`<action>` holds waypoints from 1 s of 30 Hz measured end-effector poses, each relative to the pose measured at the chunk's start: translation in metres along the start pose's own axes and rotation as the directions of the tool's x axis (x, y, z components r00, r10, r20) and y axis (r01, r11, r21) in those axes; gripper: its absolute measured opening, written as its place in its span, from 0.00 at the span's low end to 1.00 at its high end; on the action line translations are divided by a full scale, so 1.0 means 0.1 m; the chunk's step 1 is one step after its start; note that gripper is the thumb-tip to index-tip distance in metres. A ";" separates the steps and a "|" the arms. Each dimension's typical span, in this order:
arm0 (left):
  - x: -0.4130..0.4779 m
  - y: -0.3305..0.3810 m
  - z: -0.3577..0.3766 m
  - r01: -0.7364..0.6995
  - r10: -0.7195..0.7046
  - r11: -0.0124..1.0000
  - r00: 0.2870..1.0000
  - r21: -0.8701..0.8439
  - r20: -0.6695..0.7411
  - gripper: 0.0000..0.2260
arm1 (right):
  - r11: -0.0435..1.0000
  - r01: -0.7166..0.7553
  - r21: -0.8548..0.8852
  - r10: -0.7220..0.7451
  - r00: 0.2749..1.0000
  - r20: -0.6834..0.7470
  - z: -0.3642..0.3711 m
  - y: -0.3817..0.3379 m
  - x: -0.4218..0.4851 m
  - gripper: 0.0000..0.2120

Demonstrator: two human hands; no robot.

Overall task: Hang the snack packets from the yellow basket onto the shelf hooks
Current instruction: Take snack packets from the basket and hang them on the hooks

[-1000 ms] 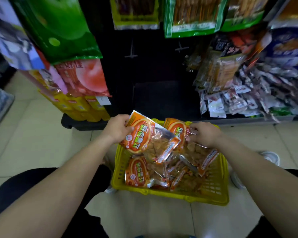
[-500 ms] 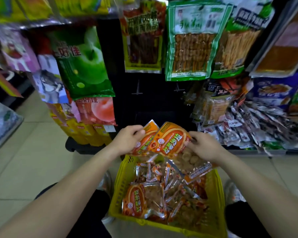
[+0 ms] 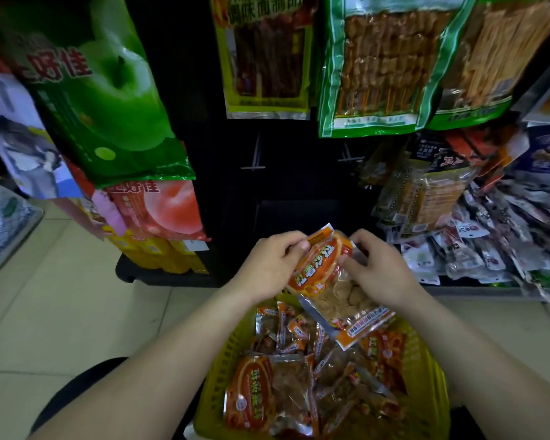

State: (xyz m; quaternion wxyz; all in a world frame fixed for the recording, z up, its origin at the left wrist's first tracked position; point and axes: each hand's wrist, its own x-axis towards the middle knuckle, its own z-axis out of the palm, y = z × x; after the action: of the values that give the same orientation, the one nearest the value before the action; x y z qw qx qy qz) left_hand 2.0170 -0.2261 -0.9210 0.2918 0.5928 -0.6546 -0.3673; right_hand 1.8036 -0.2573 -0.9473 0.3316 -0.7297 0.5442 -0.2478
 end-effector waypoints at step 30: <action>0.04 -0.03 -0.09 0.012 -0.013 0.999 1.000 0.051 0.018 0.10 | 0.972 0.145 0.184 -0.141 0.989 -0.035 -0.01 -0.10 0.13 0.05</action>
State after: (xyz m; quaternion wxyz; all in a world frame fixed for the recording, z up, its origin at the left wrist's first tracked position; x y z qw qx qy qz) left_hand 2.0251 -0.2310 -0.9189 0.2683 0.6008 -0.6626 -0.3578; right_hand 1.8127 -0.2686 -0.9394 0.3739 -0.7300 0.4682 -0.3288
